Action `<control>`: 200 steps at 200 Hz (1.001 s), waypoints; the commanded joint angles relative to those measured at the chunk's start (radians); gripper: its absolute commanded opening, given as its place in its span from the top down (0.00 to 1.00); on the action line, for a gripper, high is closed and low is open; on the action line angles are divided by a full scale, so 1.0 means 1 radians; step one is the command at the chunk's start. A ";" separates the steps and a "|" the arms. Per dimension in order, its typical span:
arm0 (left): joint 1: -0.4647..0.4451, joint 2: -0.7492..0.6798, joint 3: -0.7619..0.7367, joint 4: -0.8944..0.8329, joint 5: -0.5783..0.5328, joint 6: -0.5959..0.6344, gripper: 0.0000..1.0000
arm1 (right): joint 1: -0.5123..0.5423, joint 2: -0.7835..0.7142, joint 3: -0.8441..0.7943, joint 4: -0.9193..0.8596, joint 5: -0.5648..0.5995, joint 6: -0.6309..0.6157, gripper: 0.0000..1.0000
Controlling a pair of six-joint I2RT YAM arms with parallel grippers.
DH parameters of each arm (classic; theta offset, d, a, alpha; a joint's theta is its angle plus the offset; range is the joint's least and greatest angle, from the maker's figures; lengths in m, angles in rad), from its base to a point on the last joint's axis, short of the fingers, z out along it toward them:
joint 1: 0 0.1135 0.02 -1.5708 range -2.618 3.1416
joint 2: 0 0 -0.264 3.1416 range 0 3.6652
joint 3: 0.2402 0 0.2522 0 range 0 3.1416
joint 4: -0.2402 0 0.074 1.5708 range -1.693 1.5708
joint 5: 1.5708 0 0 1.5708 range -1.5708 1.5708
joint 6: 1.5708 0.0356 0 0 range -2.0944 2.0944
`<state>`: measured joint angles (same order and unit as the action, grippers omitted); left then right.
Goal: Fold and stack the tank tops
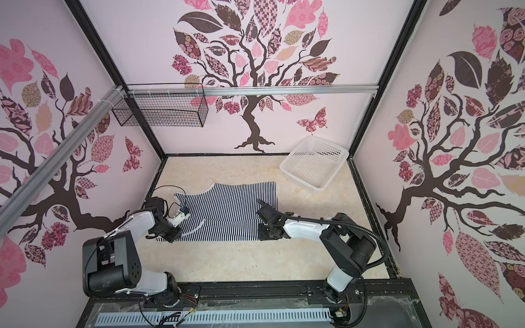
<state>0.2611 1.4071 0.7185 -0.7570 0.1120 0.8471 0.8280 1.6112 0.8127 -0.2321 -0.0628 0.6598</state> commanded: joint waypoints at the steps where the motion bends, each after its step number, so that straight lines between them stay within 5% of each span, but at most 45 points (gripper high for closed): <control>1: 0.004 -0.057 -0.025 -0.083 -0.007 0.050 0.81 | 0.025 -0.038 -0.059 -0.124 0.027 0.051 0.63; 41: 0.004 -0.137 -0.016 -0.124 0.029 0.028 0.77 | 0.047 -0.126 -0.078 -0.161 0.028 0.080 0.61; 103: -0.023 -0.106 0.301 -0.236 0.273 -0.183 0.64 | 0.044 -0.184 0.175 -0.275 0.107 0.004 0.22; 127: -0.137 -0.040 0.406 -0.173 0.234 -0.305 0.62 | -0.006 -0.137 0.259 -0.311 0.177 -0.038 0.19; 159: -0.303 0.087 0.495 -0.016 0.120 -0.427 0.58 | -0.168 -0.024 0.320 -0.268 0.131 -0.118 0.19; 200: -0.347 0.407 0.762 0.012 0.105 -0.527 0.55 | -0.289 0.215 0.535 -0.313 0.178 -0.205 0.18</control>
<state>-0.0803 1.6680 1.3373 -0.7940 0.2493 0.4248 0.5694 1.7168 1.2205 -0.4808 0.0612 0.5327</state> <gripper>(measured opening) 0.443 0.818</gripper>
